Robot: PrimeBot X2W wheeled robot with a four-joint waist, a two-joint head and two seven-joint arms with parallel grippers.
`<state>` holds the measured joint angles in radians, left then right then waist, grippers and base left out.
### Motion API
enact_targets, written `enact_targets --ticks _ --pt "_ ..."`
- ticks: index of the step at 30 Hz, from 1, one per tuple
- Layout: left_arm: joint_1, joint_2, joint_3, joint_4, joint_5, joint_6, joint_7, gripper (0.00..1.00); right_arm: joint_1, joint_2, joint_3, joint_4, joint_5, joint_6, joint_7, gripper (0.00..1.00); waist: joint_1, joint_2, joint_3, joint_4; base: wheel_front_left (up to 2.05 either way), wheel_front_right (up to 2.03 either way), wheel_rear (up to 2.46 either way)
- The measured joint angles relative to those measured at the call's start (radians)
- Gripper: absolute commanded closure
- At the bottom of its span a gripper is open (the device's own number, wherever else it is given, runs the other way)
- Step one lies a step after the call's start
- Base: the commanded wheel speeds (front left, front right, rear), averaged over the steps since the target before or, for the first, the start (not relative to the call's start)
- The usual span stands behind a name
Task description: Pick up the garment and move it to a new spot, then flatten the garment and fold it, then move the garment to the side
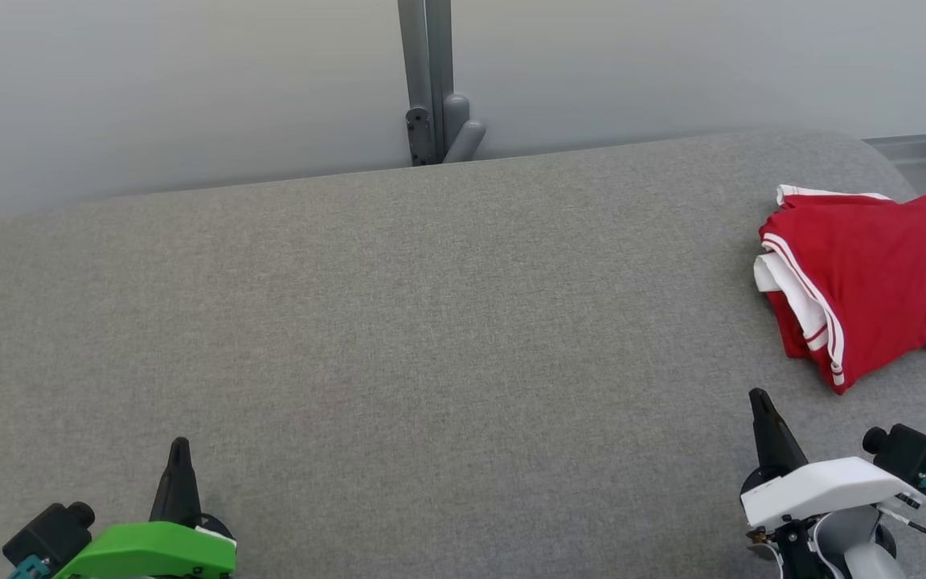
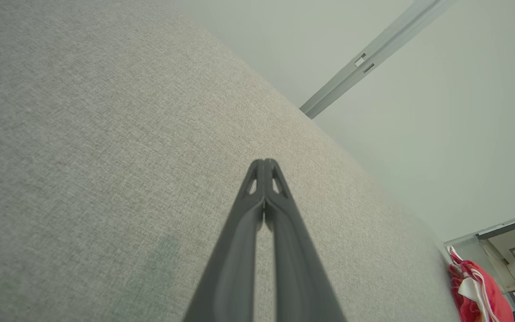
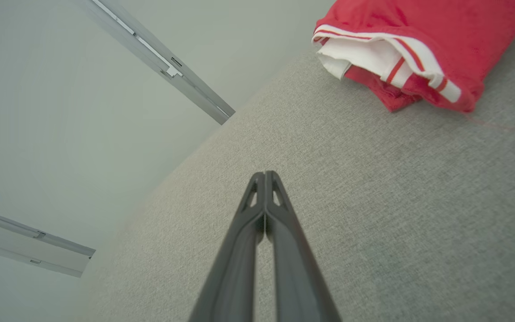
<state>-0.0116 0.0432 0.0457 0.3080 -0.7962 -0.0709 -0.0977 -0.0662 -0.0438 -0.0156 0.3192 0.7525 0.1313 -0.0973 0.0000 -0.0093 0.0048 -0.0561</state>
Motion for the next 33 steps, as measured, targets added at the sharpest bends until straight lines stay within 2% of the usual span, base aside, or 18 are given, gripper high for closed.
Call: enact_targets --ticks 33 --pt "-0.040 0.001 0.034 -0.032 -0.380 -0.026 0.098 1.00 -0.020 -0.001 -0.042 -0.032 0.399 0.000 0.098 1.00 0.0000 0.0000 -0.001 0.021 0.00 0.00 0.00"
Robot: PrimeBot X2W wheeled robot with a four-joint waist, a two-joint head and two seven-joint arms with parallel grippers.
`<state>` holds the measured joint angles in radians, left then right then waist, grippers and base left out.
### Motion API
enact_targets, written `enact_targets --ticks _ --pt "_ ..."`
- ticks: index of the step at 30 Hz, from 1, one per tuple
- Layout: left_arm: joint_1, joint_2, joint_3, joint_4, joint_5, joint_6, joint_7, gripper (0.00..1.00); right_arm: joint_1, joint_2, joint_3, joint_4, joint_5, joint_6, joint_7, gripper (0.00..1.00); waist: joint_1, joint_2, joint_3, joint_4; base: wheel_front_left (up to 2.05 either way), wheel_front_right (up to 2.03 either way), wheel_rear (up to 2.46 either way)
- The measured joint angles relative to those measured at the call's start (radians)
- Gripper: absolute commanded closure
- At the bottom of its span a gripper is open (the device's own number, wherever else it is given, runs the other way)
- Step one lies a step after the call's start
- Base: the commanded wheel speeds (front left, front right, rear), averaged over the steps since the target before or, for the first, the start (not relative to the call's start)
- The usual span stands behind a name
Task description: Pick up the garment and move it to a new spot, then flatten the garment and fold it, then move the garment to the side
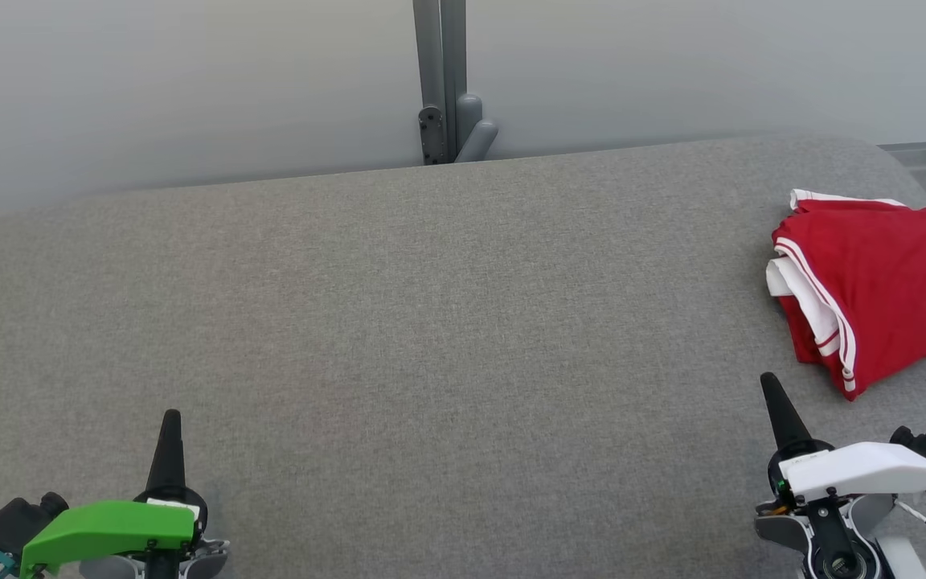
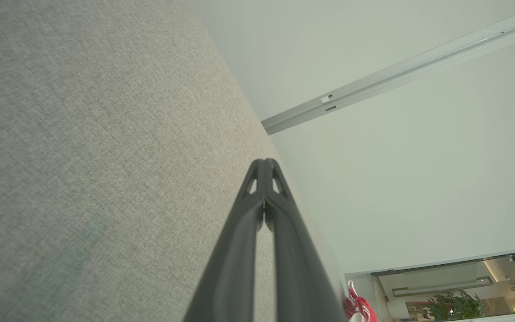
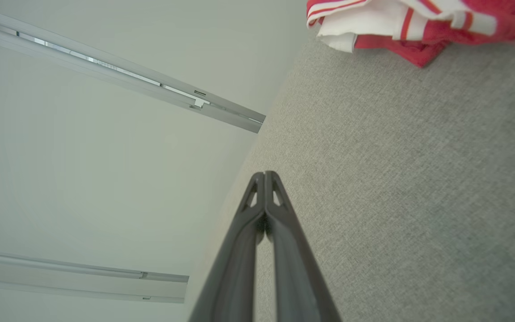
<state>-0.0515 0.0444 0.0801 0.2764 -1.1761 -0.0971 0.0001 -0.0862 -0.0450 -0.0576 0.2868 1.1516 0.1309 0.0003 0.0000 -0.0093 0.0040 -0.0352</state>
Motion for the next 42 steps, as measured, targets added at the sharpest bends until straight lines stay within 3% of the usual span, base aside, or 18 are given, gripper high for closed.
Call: enact_targets --ticks 42 --pt "-0.034 0.002 0.030 -0.029 -0.341 -0.026 0.092 1.00 -0.017 -0.002 -0.040 -0.030 0.365 0.000 0.089 1.00 0.0000 0.0000 -0.001 0.027 0.00 0.00 0.00"
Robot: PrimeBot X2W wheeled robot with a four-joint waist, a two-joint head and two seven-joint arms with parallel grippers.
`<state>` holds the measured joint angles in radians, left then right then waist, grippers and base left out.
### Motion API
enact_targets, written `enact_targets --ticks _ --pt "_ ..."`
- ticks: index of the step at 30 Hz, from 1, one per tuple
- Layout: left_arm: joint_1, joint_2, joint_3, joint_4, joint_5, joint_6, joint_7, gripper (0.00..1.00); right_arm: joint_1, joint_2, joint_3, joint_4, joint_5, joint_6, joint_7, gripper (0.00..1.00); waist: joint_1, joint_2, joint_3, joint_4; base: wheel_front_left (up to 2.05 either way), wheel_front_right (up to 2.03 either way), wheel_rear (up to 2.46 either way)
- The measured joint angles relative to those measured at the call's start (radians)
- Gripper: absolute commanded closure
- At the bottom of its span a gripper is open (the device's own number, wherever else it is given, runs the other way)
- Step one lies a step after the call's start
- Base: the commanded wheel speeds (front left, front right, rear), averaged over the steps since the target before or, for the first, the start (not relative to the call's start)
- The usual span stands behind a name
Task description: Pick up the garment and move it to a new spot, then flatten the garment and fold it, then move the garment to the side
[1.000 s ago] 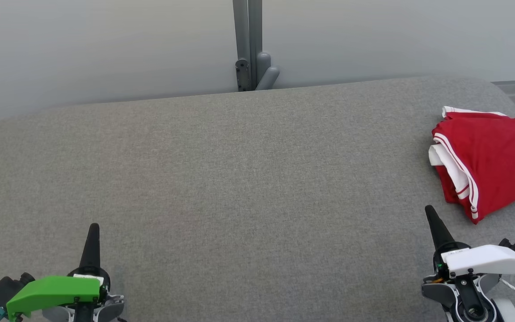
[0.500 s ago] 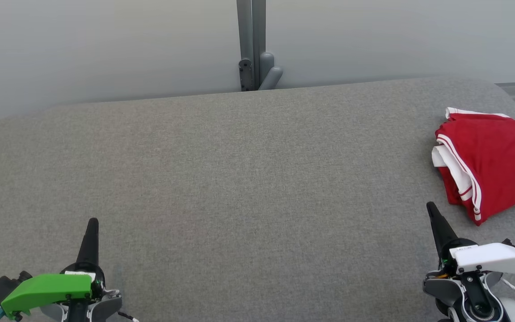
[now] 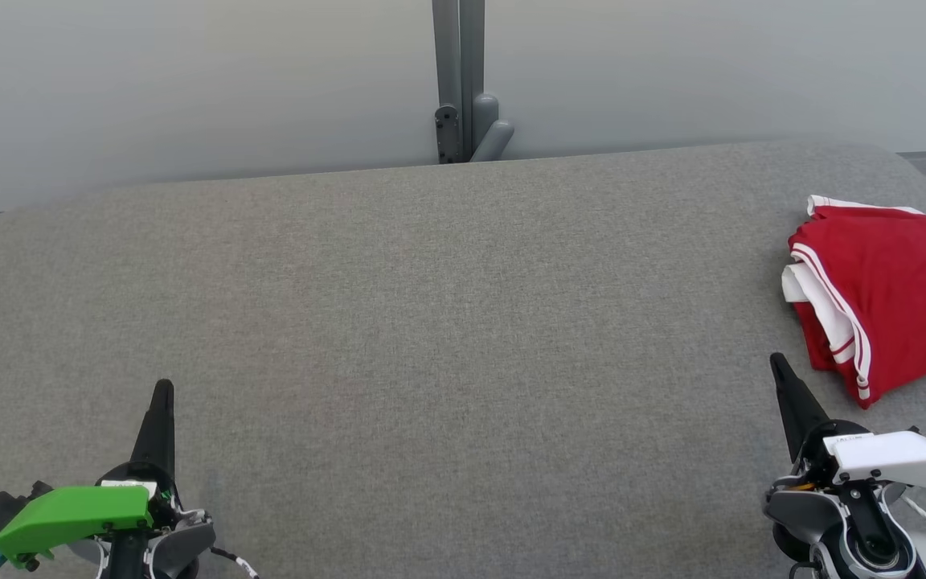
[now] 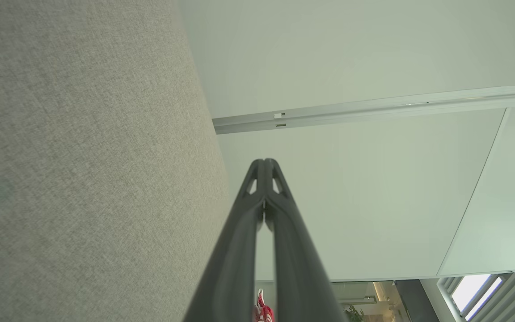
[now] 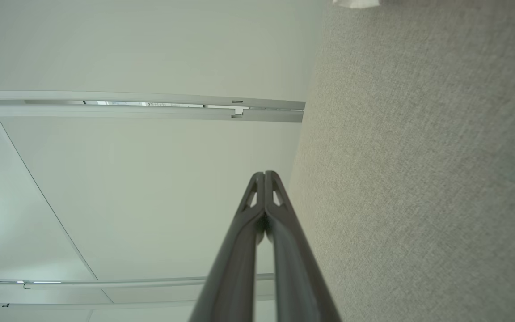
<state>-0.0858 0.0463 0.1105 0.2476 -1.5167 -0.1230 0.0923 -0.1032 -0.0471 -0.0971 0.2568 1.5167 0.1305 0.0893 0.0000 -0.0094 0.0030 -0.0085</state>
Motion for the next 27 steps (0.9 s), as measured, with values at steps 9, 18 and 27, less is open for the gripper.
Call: enact_targets --ticks 9,18,27 --pt "-0.007 0.000 0.007 -0.007 -0.061 -0.003 0.014 1.00 -0.003 0.000 -0.008 -0.005 0.063 0.000 0.016 1.00 0.0000 0.0000 0.000 0.006 0.00 0.00 0.00" --pt "-0.008 0.001 0.010 -0.010 -0.095 -0.006 0.022 1.00 -0.004 -0.001 -0.011 -0.008 0.093 0.000 0.025 1.00 0.0000 0.0000 0.000 0.008 0.00 0.00 0.00" --pt "-0.008 0.001 0.010 -0.010 -0.095 -0.006 0.022 1.00 -0.004 -0.001 -0.011 -0.008 0.093 0.000 0.025 1.00 0.0000 0.0000 0.000 0.008 0.00 0.00 0.00"
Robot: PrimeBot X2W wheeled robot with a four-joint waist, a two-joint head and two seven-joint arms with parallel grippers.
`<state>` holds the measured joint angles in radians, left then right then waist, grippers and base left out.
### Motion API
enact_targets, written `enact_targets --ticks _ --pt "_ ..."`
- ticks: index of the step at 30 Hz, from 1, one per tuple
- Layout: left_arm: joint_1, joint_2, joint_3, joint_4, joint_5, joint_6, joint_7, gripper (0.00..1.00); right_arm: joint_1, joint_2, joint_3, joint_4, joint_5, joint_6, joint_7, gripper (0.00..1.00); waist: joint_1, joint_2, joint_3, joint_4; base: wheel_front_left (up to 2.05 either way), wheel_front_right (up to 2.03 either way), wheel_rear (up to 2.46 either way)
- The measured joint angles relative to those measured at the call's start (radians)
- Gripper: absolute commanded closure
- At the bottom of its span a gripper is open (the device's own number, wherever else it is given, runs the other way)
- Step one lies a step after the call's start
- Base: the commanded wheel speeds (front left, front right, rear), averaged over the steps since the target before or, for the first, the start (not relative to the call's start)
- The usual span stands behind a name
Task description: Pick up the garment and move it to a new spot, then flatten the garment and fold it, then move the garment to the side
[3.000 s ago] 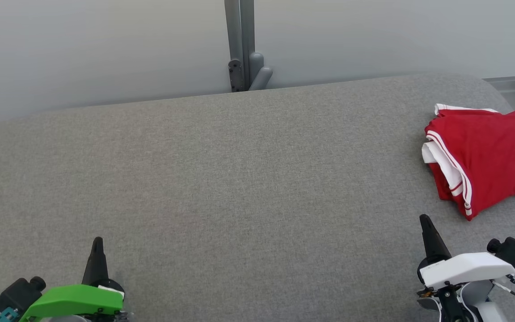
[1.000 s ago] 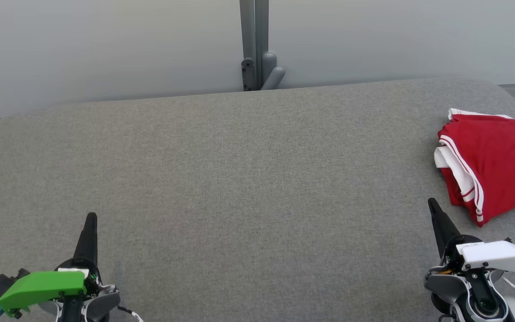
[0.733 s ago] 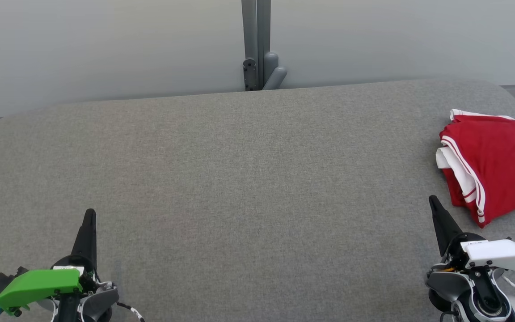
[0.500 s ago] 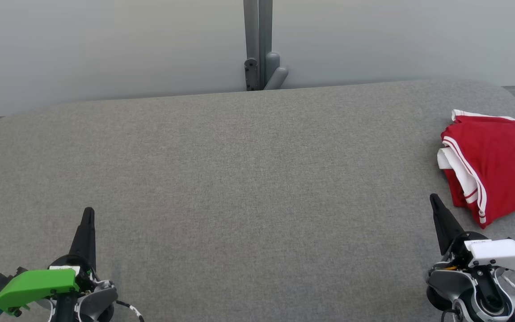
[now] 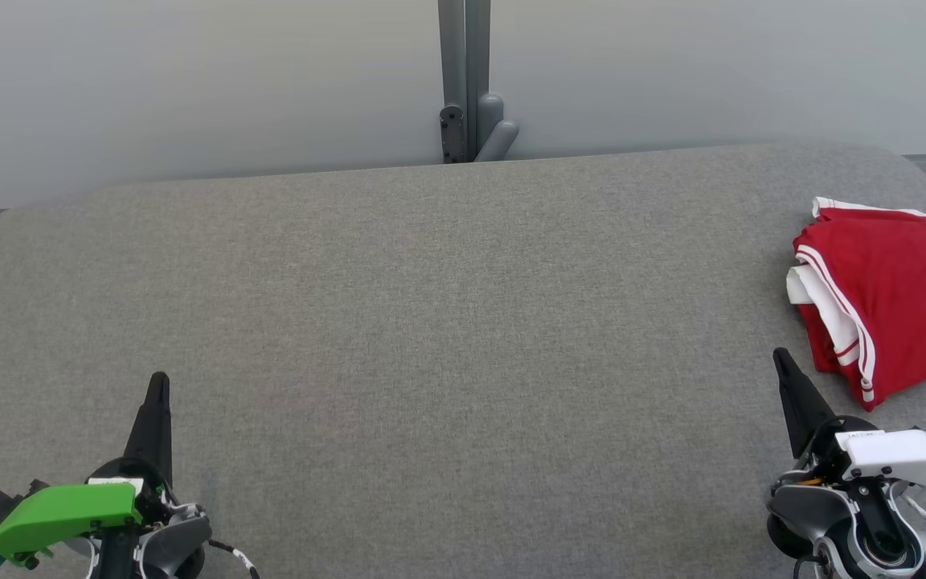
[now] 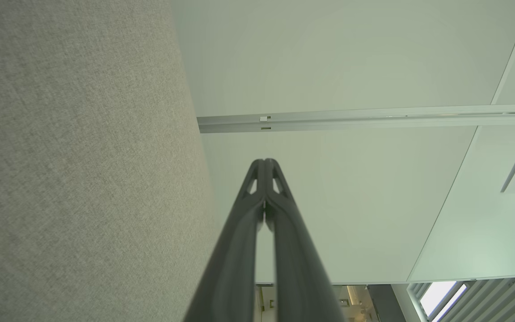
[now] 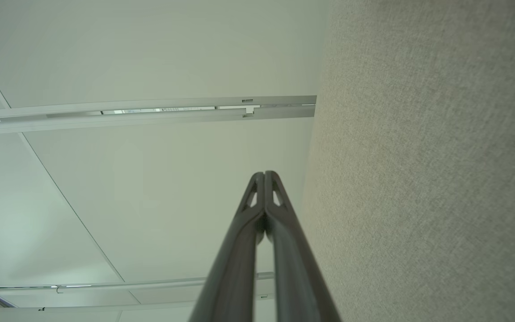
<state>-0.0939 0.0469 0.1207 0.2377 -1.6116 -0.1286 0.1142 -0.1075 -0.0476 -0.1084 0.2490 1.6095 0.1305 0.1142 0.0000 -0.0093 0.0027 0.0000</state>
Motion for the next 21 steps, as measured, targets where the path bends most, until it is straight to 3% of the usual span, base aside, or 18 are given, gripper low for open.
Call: enact_targets --ticks 21 --pt "0.000 0.000 0.000 0.000 0.000 0.000 0.000 1.00 0.000 0.000 0.000 0.000 0.000 0.000 0.000 1.00 0.0000 0.0000 0.000 0.000 0.00 0.00 0.00"
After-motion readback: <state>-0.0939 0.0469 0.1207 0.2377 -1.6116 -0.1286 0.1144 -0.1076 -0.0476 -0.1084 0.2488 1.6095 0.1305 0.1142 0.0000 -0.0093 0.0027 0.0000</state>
